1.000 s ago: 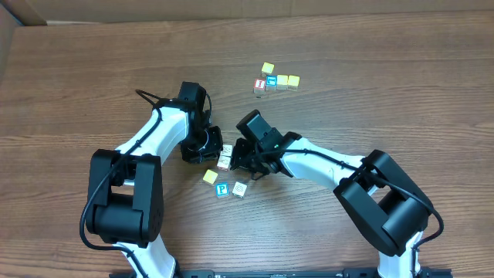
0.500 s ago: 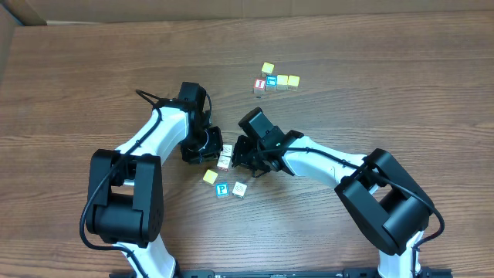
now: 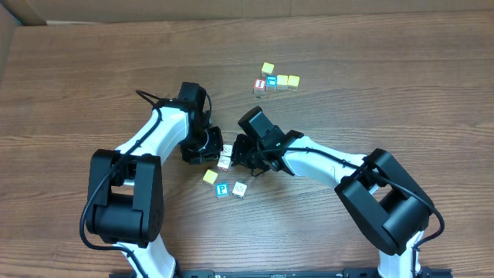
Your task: Flip 5 blocks
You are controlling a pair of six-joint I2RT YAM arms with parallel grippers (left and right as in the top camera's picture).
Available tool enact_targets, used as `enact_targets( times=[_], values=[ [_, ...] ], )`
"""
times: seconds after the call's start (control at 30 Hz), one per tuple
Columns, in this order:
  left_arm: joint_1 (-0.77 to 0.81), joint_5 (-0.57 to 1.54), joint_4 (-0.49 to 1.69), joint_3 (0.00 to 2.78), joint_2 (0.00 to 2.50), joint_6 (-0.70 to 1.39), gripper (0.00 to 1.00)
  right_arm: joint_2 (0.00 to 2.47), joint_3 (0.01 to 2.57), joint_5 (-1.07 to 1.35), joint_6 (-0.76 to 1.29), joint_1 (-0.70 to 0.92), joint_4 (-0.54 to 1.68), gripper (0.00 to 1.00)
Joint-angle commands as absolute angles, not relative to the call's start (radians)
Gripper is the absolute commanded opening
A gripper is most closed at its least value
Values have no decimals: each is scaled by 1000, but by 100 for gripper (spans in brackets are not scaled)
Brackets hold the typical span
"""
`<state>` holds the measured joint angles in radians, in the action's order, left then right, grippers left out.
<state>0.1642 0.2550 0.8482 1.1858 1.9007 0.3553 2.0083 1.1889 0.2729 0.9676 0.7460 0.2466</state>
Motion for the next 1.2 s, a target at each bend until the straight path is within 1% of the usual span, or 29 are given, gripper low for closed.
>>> enact_targets(
  times=[0.0, 0.37, 0.5, 1.17],
  values=[
    [173, 282, 849, 1184, 1903, 337, 4, 2013, 1185, 264, 966, 745, 241, 4],
    [173, 258, 849, 1184, 1903, 336, 4, 2013, 1185, 266, 975, 751, 294, 4],
    [173, 259, 848, 1184, 1903, 336, 4, 2013, 1185, 302, 983, 754, 293, 4],
    [173, 264, 849, 1184, 1903, 341, 4, 2013, 1185, 281, 1000, 757, 224, 4]
  ],
)
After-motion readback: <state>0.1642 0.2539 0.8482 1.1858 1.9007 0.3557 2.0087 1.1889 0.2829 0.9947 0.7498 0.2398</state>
